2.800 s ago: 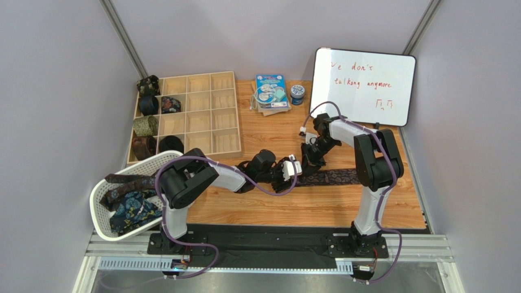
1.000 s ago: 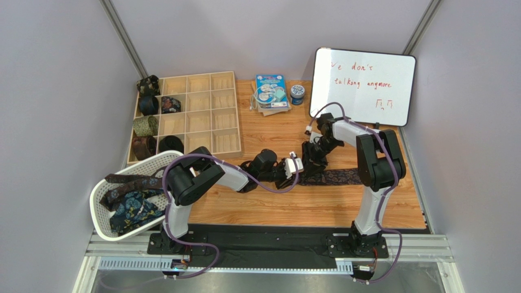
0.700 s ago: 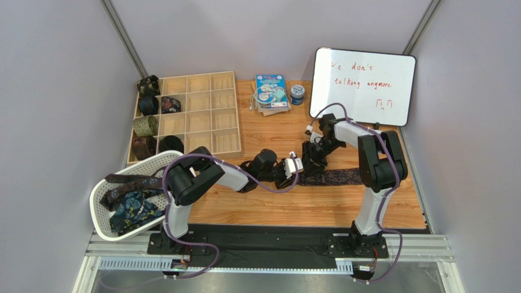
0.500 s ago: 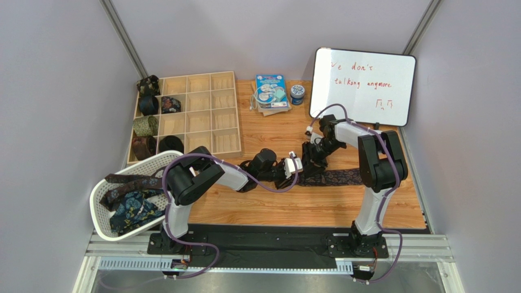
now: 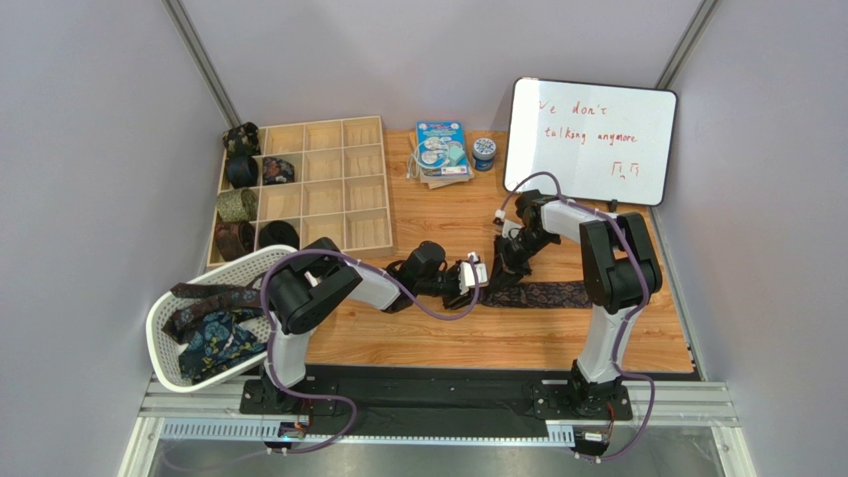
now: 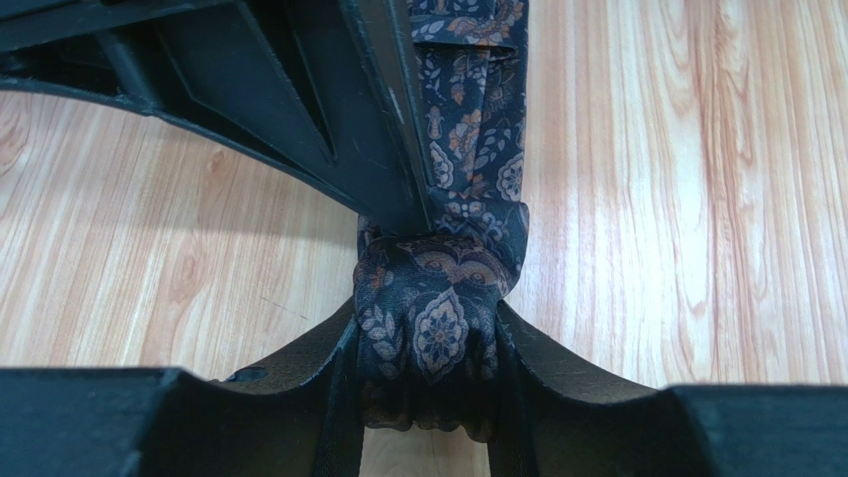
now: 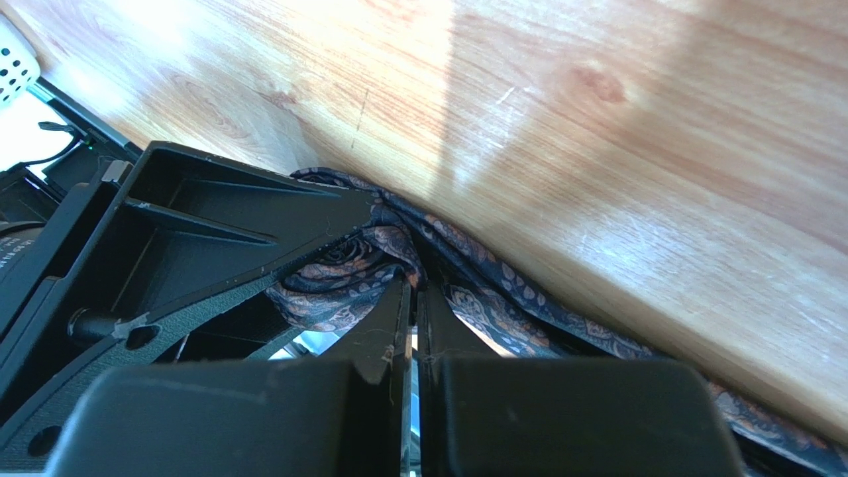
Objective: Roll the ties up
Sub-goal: Roll the tie at the center of the board.
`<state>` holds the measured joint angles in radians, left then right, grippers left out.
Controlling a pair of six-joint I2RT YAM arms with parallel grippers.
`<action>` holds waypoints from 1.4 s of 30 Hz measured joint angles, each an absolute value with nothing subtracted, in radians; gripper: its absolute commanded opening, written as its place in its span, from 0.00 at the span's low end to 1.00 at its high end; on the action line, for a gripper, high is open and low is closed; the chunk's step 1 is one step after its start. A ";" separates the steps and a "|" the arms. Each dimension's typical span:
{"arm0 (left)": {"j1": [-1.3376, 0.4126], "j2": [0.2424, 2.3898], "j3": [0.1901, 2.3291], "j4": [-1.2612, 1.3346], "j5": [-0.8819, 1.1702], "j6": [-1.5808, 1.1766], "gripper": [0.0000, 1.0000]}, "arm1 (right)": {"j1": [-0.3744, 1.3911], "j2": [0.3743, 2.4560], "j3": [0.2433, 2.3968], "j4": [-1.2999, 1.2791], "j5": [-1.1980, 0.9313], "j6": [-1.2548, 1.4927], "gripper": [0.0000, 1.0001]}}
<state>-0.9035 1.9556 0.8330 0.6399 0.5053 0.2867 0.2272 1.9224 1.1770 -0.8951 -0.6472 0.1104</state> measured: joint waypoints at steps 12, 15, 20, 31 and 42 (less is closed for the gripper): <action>-0.881 1.940 0.848 0.556 0.582 0.353 0.72 | 0.228 1.923 1.177 -0.871 -0.609 0.128 0.00; -0.873 1.930 0.850 0.525 0.590 0.343 0.77 | 0.228 1.925 1.177 -0.862 -0.598 0.131 0.00; -0.871 1.928 0.882 0.456 0.594 0.322 0.78 | 0.229 1.929 1.177 -0.854 -0.592 0.135 0.00; -0.871 1.928 0.914 0.411 0.598 0.261 0.79 | 0.241 1.921 1.162 -0.830 -0.577 0.142 0.00; -0.909 1.966 0.966 0.424 0.504 0.209 0.63 | 0.254 1.906 1.150 -0.807 -0.568 0.143 0.00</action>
